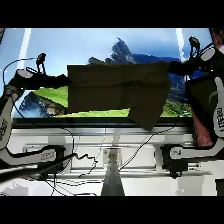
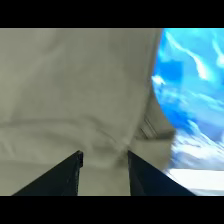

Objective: Fold the clothes and pants, and hang the long-sleeved shirts on hangers.

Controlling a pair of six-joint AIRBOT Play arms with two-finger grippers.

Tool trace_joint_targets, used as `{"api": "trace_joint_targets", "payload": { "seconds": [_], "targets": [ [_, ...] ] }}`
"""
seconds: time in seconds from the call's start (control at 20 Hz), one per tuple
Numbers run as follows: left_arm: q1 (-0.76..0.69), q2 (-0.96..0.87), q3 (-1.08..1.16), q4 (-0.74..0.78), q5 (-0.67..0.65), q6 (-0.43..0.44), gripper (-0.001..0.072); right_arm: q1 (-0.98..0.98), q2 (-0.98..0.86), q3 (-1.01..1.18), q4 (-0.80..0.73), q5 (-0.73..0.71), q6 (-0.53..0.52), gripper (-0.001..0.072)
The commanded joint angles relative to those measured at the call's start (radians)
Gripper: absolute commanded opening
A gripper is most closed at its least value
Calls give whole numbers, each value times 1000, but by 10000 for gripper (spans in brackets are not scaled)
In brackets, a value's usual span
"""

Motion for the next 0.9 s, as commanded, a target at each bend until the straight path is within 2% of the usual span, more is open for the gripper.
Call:
{"api": "trace_joint_targets", "payload": {
  "seconds": [0.0,0.05,0.15,0.4,0.6,0.8,0.85],
  "targets": [
    [34,92,1,98,-92,2,467,-1,68,0,-158,98,0,333],
    [42,127,1,135,-107,3,467,-1,87,0,-199,132,0,329],
    [55,200,1,177,-141,2,464,-5,119,-1,-237,232,-10,226],
    [57,366,1,179,-272,2,461,-83,156,-83,-179,523,-52,200],
    [60,439,0,179,-320,1,461,-170,280,-360,7,484,-144,201],
    [60,444,0,179,-320,-40,461,-182,315,-592,119,392,-145,208],
    [60,444,0,179,-320,-40,461,-182,315,-636,142,357,-144,284]
  ]
}}
